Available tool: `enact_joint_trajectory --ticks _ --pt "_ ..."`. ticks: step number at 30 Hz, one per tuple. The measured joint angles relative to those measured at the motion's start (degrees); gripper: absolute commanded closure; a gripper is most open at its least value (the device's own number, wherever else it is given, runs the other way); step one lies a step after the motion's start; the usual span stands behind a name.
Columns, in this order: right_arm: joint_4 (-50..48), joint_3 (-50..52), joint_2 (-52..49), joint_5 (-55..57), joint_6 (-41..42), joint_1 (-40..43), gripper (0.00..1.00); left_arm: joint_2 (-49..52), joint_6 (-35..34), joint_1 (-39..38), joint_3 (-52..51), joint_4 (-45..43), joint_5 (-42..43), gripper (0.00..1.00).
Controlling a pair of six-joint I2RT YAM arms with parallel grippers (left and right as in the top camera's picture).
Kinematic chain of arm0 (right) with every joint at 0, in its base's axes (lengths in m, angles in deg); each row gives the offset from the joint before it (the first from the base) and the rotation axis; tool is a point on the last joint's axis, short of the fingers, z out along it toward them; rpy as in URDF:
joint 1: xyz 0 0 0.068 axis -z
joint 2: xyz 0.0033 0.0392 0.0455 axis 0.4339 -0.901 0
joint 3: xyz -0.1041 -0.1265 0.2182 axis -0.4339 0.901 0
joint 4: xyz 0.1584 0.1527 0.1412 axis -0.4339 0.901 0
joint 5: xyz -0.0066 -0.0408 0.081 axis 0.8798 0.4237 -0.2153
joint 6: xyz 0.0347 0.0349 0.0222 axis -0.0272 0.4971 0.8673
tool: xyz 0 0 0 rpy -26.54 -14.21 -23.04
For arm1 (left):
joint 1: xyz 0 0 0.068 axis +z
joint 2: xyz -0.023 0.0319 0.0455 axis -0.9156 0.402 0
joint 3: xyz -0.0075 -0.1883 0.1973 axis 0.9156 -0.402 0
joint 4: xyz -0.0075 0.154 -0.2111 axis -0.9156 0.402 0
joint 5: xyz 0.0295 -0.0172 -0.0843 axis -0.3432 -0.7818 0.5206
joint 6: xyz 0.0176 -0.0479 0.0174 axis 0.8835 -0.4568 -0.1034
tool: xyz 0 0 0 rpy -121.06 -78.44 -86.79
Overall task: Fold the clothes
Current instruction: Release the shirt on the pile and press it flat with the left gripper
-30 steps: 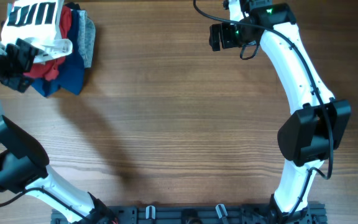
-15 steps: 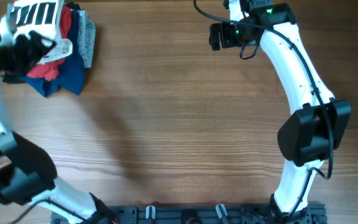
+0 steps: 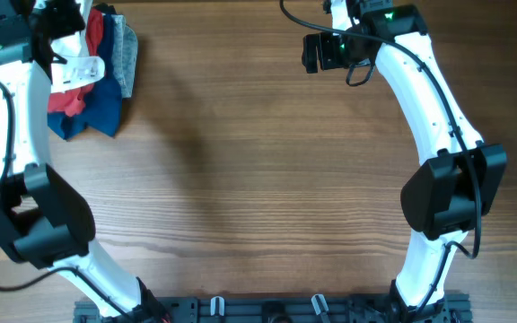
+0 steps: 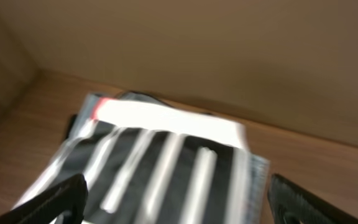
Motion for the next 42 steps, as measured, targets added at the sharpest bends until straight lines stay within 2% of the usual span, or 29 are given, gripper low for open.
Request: enact_joint_trajectory --ticks 4,8,15,23,31,38,42 --pt "-0.28 0.0 0.0 0.0 0.0 0.0 0.0 2.47 -0.24 1.84 0.0 -4.59 -1.68 0.05" --pt "-0.26 0.0 -0.02 -0.02 0.0 0.0 0.0 5.81 0.24 2.71 0.07 -5.25 -2.78 0.04" --pt "0.2 0.0 -0.87 0.0 0.0 0.0 0.0 18.95 -1.51 2.78 3.1 -9.03 -2.89 0.0" --pt "0.7 0.0 -3.26 0.0 0.0 0.0 0.0 21.97 -2.38 2.97 5.97 -8.02 -1.99 0.0" --pt "-1.4 0.0 -3.26 -0.07 0.0 0.0 0.0 17.99 -2.51 2.25 4.46 -3.98 -3.08 0.0" --pt "-8.33 -0.15 -3.04 -0.09 -0.35 0.0 0.0 6.29 -2.03 -1.81 0.74 7.82 -5.05 0.0" --pt "-11.56 -0.28 -0.55 0.7 -1.05 0.0 0.0 -1.2 -1.9 -6.05 0.61 11.15 -4.35 0.0"
